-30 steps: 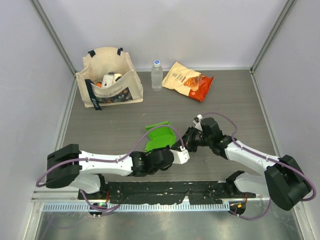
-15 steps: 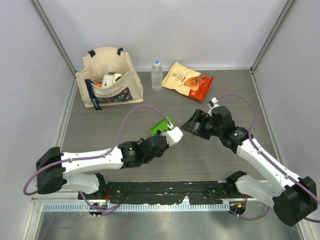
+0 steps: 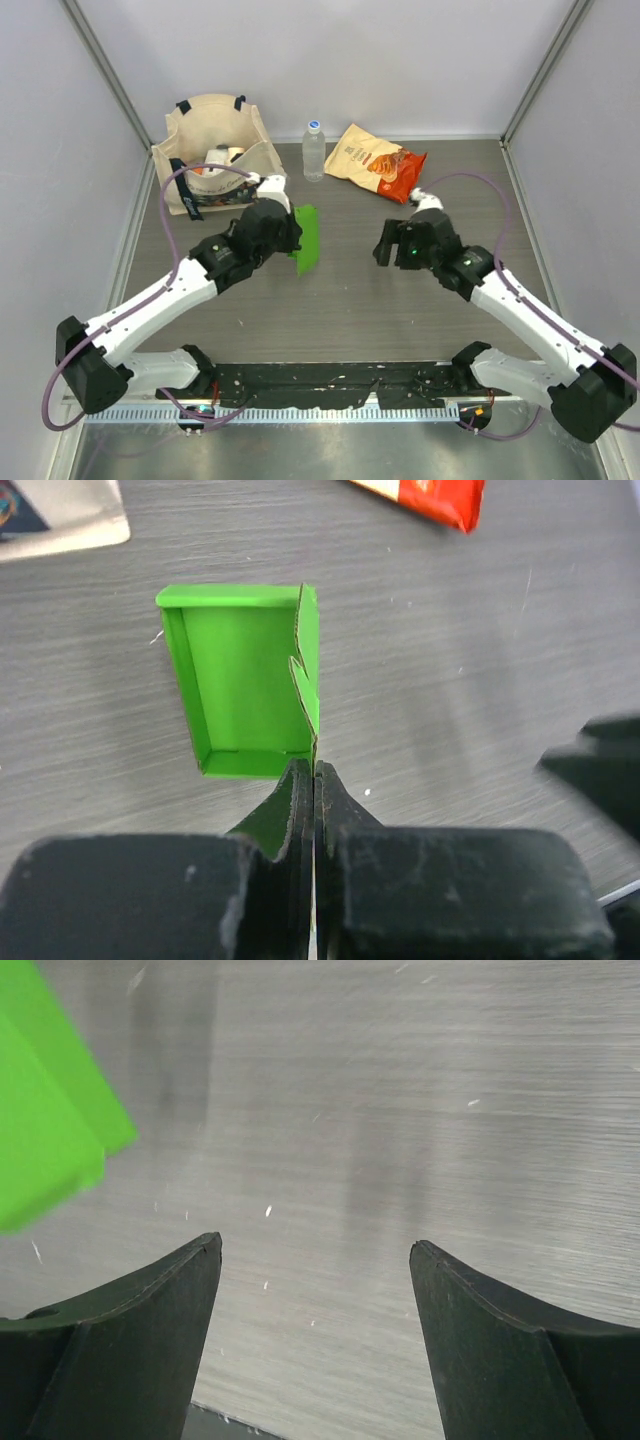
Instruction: Fold the paper box
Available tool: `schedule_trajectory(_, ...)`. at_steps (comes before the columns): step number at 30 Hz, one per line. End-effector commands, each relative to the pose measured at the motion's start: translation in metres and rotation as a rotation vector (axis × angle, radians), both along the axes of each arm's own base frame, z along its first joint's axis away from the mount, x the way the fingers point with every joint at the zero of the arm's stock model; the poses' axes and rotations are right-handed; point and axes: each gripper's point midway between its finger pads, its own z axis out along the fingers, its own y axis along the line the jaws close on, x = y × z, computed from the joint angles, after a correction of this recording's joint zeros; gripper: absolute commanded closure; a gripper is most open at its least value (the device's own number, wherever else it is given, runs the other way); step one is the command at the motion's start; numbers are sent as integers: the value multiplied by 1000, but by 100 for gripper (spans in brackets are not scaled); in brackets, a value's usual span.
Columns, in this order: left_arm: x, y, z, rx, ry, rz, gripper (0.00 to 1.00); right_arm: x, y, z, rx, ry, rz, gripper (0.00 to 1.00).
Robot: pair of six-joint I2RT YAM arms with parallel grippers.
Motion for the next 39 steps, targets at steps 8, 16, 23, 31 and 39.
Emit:
schedule_trajectory(8,20,51,24,-387,410,582,100,-63,142,56,-220,-489,424,19)
schedule_trajectory(16,11,75,7,-500,561,786,100,-48,179,73,-351,-641,348,19)
schedule_trajectory(23,6,75,-2,-546,625,815,100,-39,218,64,-398,-645,386,24)
schedule_trajectory(31,-3,72,-11,-557,677,813,100,-13,214,43,-494,-614,296,50)
schedule_trajectory(39,-6,64,-20,-598,698,762,100,-11,201,30,-419,-597,311,96)
